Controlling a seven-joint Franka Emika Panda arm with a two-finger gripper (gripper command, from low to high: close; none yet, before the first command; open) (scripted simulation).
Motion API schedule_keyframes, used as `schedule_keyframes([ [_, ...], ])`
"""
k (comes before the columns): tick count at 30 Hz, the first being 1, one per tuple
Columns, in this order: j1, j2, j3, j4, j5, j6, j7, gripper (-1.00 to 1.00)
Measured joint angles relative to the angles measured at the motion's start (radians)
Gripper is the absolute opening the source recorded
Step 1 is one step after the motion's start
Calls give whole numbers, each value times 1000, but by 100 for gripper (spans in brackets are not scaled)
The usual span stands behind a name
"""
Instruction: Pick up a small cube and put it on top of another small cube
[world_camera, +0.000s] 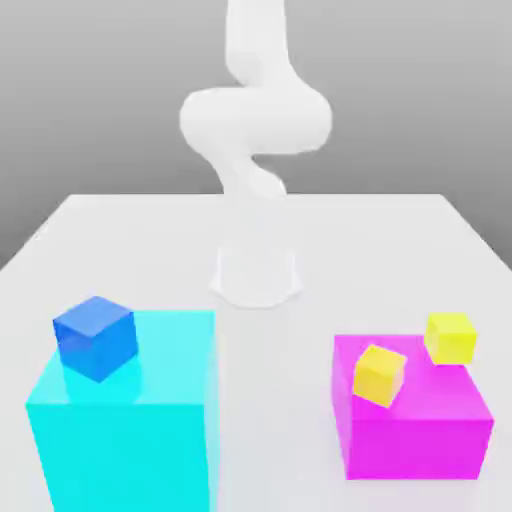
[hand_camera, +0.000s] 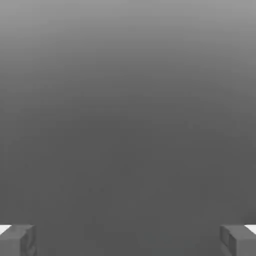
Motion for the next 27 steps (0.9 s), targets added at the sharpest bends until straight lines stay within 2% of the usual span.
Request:
schedule_keyframes([
  [6,-46,134,-70,-121,-95,105,-190,0],
  [16,-105,344,-256,-315,-221,271,-521,0],
  [22,-131,470,-391,-433,-258,377,-751,0],
  [27,-138,578,-506,-534,-233,472,-982,0],
])
